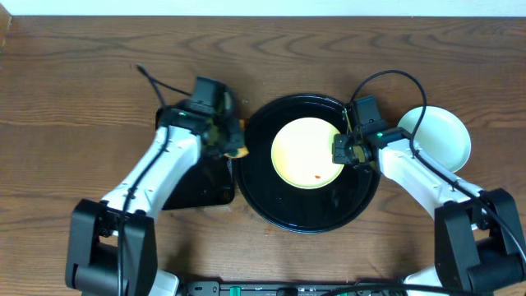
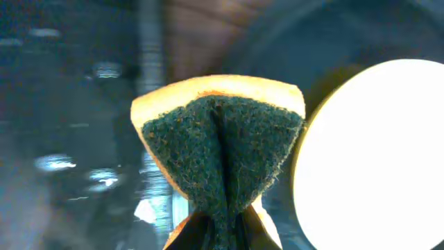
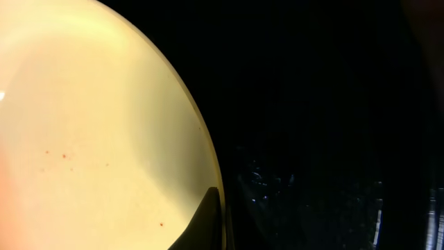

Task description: Clean dirty plates on tray and stack at the side

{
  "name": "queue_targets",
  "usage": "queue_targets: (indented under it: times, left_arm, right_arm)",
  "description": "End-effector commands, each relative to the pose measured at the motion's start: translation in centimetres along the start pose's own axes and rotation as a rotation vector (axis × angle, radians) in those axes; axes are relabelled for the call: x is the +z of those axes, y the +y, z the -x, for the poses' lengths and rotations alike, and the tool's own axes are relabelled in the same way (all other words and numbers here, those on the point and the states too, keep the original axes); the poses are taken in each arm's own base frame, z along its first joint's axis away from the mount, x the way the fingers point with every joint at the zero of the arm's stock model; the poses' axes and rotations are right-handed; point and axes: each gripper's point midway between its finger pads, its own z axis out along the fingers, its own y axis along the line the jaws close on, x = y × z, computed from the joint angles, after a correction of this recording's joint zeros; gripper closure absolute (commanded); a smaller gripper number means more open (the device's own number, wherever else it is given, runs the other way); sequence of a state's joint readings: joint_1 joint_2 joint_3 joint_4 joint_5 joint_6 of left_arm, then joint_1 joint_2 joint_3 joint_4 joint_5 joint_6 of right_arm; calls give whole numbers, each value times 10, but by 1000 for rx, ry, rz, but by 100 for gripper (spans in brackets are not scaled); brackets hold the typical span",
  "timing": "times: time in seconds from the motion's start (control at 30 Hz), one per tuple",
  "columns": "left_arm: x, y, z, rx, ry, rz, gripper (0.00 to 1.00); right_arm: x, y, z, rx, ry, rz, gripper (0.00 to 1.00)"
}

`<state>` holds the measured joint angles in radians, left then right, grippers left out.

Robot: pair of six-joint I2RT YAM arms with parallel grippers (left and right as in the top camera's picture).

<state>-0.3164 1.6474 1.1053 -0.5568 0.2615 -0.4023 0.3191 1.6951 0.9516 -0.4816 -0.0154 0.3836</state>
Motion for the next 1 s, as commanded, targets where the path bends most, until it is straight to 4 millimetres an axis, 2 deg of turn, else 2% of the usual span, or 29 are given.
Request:
queue_targets:
  times: [0.0,0.1,0.27,0.4,0.47,0.73,0.97]
  left_arm:
    - [4,-34,-10,-24,8,-69,92]
    - [7,-59,-16,-19,-5,-106,92]
    - [12,-75,-27,-155,-65,-32,92]
    - [13,-105,-35,-161,-87,-90,92]
    - [13,-113,-37,-174,-106,-95,92]
    - [25,-120,-48,-267,-129,-63,92]
    - [45,-114,-53,-412,-101,-37,92]
  right_arm:
    - [3,2,-5,26,28,19,99]
    - [3,6,-7,20,34,31,99]
    - [3,10,-9,9,37,36,99]
    - [3,10,-10,8,38,36,99]
    - [3,10,-10,8,38,36,99]
    - [3,9,-12,9,50,31,99]
    - [3,9,-14,9,55,29,99]
